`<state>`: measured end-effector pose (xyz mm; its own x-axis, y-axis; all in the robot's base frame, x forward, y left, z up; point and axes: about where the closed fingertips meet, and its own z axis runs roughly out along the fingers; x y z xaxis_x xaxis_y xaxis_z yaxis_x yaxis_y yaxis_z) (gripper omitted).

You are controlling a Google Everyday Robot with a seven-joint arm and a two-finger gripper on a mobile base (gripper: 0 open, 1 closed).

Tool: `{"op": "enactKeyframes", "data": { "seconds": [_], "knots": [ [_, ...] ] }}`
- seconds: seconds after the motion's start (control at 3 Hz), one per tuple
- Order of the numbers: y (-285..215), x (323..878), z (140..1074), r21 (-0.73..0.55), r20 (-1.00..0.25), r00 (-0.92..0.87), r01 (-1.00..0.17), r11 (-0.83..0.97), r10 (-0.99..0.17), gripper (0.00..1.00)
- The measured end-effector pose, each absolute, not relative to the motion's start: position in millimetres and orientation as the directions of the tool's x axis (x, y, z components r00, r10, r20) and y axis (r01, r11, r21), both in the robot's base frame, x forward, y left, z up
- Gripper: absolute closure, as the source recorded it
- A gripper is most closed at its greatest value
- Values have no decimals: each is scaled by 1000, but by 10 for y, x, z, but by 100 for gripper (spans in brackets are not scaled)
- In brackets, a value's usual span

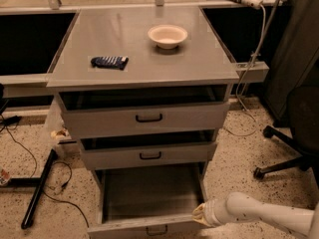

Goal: Close bottom drawer

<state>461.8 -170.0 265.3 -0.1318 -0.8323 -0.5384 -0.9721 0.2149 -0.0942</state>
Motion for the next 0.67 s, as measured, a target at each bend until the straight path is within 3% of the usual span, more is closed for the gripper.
{"op": "enactKeyframes", "data": {
  "seconds": [0.67],
  "knots": [
    [-1811,4784,2287,-128,-506,-151,-960,247,-849,100]
  ]
}}
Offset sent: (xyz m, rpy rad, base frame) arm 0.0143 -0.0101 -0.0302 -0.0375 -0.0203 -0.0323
